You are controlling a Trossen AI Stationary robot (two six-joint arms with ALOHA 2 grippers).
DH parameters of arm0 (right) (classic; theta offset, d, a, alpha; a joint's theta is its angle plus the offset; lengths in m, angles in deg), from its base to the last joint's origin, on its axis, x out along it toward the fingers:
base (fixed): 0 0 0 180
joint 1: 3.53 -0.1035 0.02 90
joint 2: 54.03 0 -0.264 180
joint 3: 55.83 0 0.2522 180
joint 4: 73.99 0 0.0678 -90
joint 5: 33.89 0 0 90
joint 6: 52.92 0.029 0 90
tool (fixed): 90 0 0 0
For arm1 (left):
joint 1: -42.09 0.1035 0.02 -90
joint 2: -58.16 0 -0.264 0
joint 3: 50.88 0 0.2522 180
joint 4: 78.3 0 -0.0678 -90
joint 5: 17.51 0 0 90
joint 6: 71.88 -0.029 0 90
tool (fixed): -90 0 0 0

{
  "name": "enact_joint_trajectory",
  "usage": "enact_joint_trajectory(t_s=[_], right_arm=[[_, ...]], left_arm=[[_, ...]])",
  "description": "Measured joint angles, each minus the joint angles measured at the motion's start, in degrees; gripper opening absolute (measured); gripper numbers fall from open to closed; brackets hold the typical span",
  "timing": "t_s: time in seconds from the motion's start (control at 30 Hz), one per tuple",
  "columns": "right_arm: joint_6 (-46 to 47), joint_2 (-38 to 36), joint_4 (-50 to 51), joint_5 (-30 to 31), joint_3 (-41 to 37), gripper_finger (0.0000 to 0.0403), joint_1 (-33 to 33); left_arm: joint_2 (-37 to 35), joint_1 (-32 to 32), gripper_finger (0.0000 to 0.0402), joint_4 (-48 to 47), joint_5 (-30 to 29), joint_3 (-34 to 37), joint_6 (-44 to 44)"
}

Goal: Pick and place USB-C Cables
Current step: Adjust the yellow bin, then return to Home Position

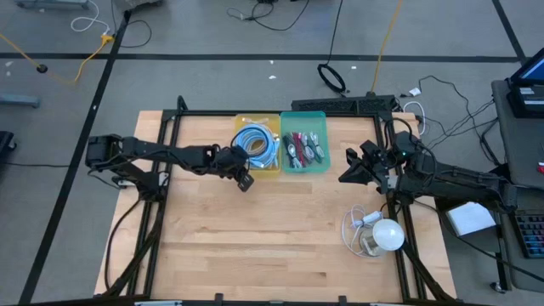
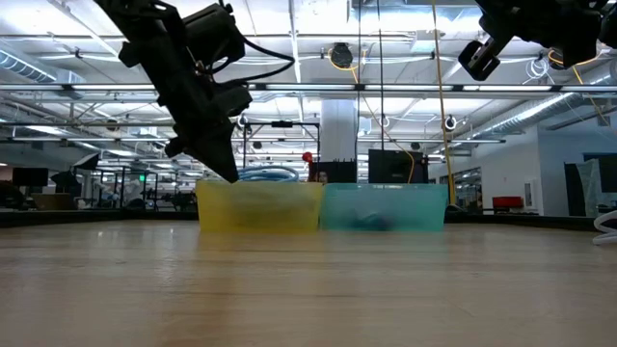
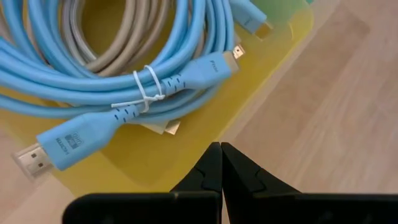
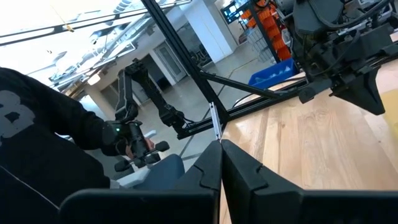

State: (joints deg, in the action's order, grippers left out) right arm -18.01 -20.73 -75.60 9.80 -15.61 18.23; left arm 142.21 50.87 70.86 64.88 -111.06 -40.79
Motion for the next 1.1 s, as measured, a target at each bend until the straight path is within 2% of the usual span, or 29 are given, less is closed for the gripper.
enact_joint_trajectory(t_s=[0.2,0.37,0.57,0.63,0.73,0.87,0.97,1.1], right_arm=[[-0.01,0.0,-0.01,-0.01,0.01,0.0,0.0],[-0.01,0.0,-0.02,-0.19,0.0,0.0,0.0],[-1.44,-0.05,1.46,-2.78,0.02,0.0,-0.09],[-4.53,-0.65,6.37,-3.37,0.01,0.0,-0.11],[-9.34,-2.29,14.75,-2.27,-0.56,0.0,0.38],[-8.83,-5.48,15.58,-1.02,-4.6,0.0,1.81],[-7.36,-9.02,15.67,3.43,-8.28,0.0,2.92],[-5.62,-14.03,18.92,13.46,-12.39,0.0,3.44]], left_arm=[[0.0,0.59,0.0,2.5,1.22,0.0,0.16],[-0.02,0.04,0.0,10.59,6.84,-0.09,1.53],[-1.6,-1.15,0.0,7.64,21.61,-4.6,-1.16],[-3.6,-1.47,0.0,5.3,23.64,-4.85,-2.08],[-8.37,-0.71,0.0,1.41,21.45,-3.37,-2.06],[-16.23,1.62,0.0,3.15,18.66,1.45,0.44],[-22.87,3.08,0.0,7.24,17.61,7.18,4.27],[-31.68,3.73,0.0,13.03,12.94,17.07,11.53]])
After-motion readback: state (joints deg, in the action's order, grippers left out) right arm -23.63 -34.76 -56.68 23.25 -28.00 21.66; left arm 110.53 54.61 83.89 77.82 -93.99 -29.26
